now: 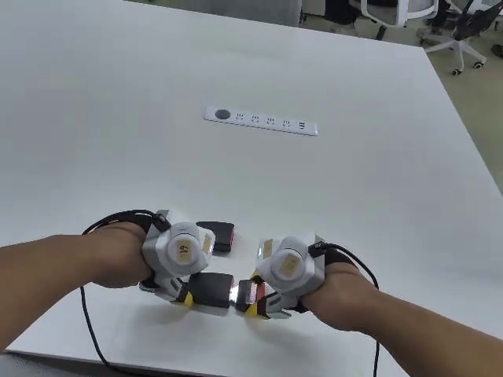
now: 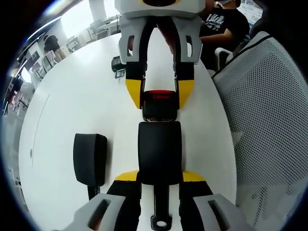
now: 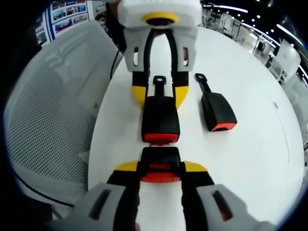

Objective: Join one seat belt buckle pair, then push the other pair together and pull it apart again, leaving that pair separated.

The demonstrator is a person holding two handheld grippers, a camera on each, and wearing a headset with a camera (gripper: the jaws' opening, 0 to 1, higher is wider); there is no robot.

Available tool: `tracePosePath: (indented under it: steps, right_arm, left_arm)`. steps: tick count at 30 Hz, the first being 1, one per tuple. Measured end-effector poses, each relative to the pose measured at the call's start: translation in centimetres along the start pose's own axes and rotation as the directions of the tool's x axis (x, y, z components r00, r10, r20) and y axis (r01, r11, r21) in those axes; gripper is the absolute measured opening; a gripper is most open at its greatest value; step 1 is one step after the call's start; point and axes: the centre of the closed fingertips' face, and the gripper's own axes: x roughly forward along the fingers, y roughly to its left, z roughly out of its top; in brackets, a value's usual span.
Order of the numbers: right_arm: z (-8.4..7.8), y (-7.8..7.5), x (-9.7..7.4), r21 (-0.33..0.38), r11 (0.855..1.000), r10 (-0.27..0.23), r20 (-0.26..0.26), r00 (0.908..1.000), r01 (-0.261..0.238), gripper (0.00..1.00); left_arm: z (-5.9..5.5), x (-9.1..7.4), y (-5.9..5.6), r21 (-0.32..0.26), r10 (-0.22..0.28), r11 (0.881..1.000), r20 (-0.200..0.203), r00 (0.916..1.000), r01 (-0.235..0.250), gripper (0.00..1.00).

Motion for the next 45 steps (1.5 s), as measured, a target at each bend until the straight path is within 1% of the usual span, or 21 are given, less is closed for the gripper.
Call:
tracePosePath:
  steps: [5, 9, 12, 13, 15, 16, 17, 18, 19, 20, 21, 22, 25, 28, 30, 33, 36, 38, 40, 43, 45]
  right_arm:
    - [0.0, 0.1, 0.0, 0.0, 1.0, -0.006, 0.003, 1.0, 0.006, 0.32]
    - [0.1, -0.1, 0.0, 0.016, 1.0, 0.003, 0.003, 1.0, -0.003, 0.33]
    - [0.2, 0.0, 0.1, 0.014, 1.0, 0.01, -0.007, 0.9999, -0.01, 0.33]
    - [0.2, 0.0, 0.1, 0.018, 1.0, 0.012, -0.011, 0.9999, -0.012, 0.33]
    - [0.2, 0.0, 0.1, 0.029, 1.0, 0.008, -0.011, 0.9999, -0.008, 0.33]
    - [0.3, 0.0, 0.1, 0.038, 0.999, 0.004, -0.009, 1.0, -0.003, 0.34]
    - [0.3, 0.0, 0.1, 0.04, 0.999, 0.001, -0.01, 0.9999, -0.001, 0.34]
    - [0.3, 0.0, 0.0, 0.037, 0.999, -0.002, -0.011, 0.9999, 0.002, 0.34]
    - [0.4, 0.2, -0.1, 0.037, 0.999, -0.006, -0.011, 0.9999, 0.006, 0.34]
    - [0.4, 0.2, -0.3, 0.033, 0.999, -0.011, -0.011, 0.9999, 0.012, 0.34]
    - [0.5, 0.3, -0.5, 0.023, 1.0, -0.016, -0.007, 0.9998, 0.017, 0.34]
    - [0.6, 0.3, -0.6, 0.025, 1.0, -0.018, -0.002, 0.9998, 0.018, 0.33]
    - [1.0, 0.1, -1.2, 0.035, 0.999, -0.028, 0.018, 0.9995, 0.027, 0.33]
    - [1.5, -0.1, -2.0, 0.041, 0.999, -0.032, 0.036, 0.9988, 0.03, 0.32]
    - [1.8, -0.4, -2.6, 0.031, 0.999, -0.043, 0.043, 0.9982, 0.042, 0.32]
    - [1.8, -1.1, -3.4, 0.026, 0.998, -0.061, 0.052, 0.9968, 0.059, 0.32]
    - [1.1, -2.0, -4.0, 0.022, 0.997, -0.079, 0.043, 0.9959, 0.078, 0.32]
    - [0.1, -2.5, -4.2, 0.027, 0.996, -0.083, 0.025, 0.9963, 0.082, 0.32]
    - [-0.6, -2.9, -4.5, 0.027, 0.995, -0.094, 0.018, 0.9954, 0.094, 0.32]
    - [-2.2, -4.3, -5.4, 0.046, 0.992, -0.117, 0.0, 0.9931, 0.117, 0.32]
    - [-3.2, -4.9, -5.7, 0.055, 0.991, -0.124, -0.012, 0.9922, 0.125, 0.32]
  left_arm:
    - [0.0, 0.0, 0.0, 0.008, -0.003, 1.0, -0.005, 1.0, 0.003, 0.31]
    - [0.0, 0.1, 0.0, 0.006, -0.008, 1.0, -0.01, 0.9999, 0.008, 0.31]
    - [0.1, 0.1, 0.0, 0.003, 0.001, 1.0, -0.031, 0.9995, -0.001, 0.32]
    - [0.2, 0.1, 0.0, 0.001, 0.006, 1.0, -0.045, 0.999, -0.006, 0.32]
    - [0.0, 0.1, 0.1, -0.036, 0.011, 0.999, -0.053, 0.9985, -0.013, 0.32]
    - [-0.1, 0.0, 0.2, -0.044, 0.013, 0.999, -0.053, 0.9985, -0.016, 0.32]
    - [-0.4, -0.1, 0.2, -0.065, 0.018, 0.998, -0.068, 0.9976, -0.023, 0.32]
    - [-0.6, -0.3, 0.3, -0.1, 0.028, 0.994, -0.066, 0.9975, -0.034, 0.32]
    - [-0.3, -0.5, 0.3, -0.128, 0.029, 0.991, -0.04, 0.9988, -0.034, 0.32]
    - [0.2, -1.0, 0.3, -0.117, 0.038, 0.992, -0.012, 0.9992, -0.039, 0.32]
    - [0.5, -1.3, 0.4, -0.112, 0.047, 0.993, 0.006, 0.9989, -0.046, 0.32]
    - [0.7, -1.9, 0.2, -0.122, 0.05, 0.991, 0.013, 0.9987, -0.048, 0.32]
    - [1.0, -2.8, 0.3, -0.1, 0.064, 0.993, 0.019, 0.9978, -0.062, 0.31]
    - [1.3, -3.7, 0.8, -0.086, 0.077, 0.993, 0.024, 0.9967, -0.075, 0.3]
    - [1.6, -4.1, 1.3, -0.077, 0.087, 0.993, 0.032, 0.9957, -0.084, 0.3]
    - [2.0, -4.5, 2.6, -0.082, 0.111, 0.991, 0.047, 0.9928, -0.106, 0.3]
    - [2.1, -4.5, 3.3, -0.105, 0.122, 0.988, 0.055, 0.9909, -0.116, 0.31]
    - [1.9, -4.5, 3.7, -0.099, 0.135, 0.986, 0.045, 0.9898, -0.13, 0.31]
    - [1.8, -4.5, 4.0, -0.098, 0.136, 0.987, 0.05, 0.9895, -0.13, 0.31]
    - [1.7, -4.4, 4.6, -0.08, 0.136, 0.988, 0.051, 0.9894, -0.131, 0.32]
    - [1.5, -4.3, 5.3, -0.078, 0.139, 0.988, 0.053, 0.9889, -0.135, 0.33]
